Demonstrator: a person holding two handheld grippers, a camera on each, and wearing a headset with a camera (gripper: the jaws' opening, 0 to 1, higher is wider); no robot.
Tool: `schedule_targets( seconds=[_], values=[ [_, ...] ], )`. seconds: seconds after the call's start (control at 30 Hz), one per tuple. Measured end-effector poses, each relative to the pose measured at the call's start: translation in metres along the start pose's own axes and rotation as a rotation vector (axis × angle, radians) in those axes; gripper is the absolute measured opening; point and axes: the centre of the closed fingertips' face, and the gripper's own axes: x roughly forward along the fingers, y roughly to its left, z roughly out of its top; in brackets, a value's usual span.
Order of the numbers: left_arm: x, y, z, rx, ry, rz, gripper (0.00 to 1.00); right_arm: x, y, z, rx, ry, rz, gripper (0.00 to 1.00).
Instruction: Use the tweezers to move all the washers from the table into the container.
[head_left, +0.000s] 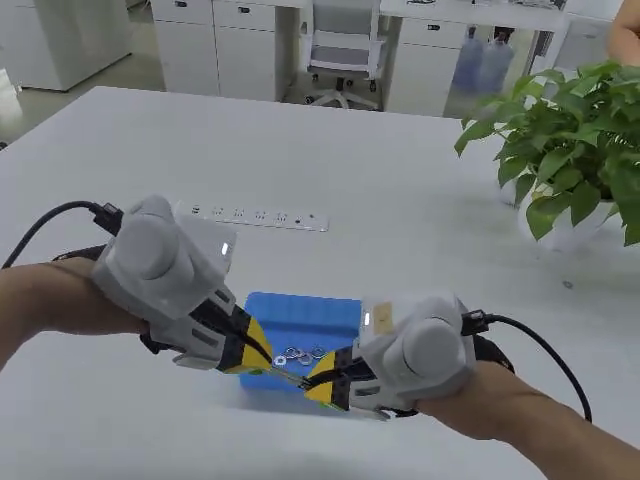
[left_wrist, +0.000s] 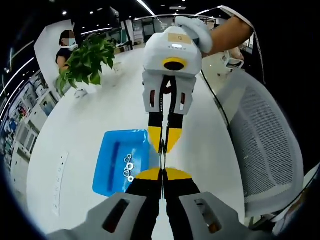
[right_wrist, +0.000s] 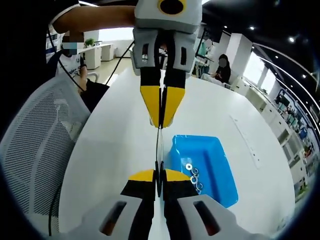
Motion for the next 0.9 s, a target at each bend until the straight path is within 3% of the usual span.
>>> schedule_targets(
  seconds=[0.13,0.23,0.5,0.9],
  values=[
    [0.007,-0.001,-0.008,0.017,0.039,-0.002,0.05,0.003,0.002,-0.001,-0.019,0.023,0.004,0.05],
    [0.013,-0.003,-0.019,0.055,0.091,-0.005,0.06,0.005,0.003,-0.003,-0.031,0.043,0.009,0.05],
    [0.023,-0.005,-0.038,0.087,0.151,-0.002,0.10,0.008,0.010,-0.007,-0.029,0.064,0.028,0.05],
    [0.041,-0.021,-0.051,0.063,0.147,-0.031,0.07,0.018,0.026,-0.026,-0.012,0.092,0.063,0.05]
  ],
)
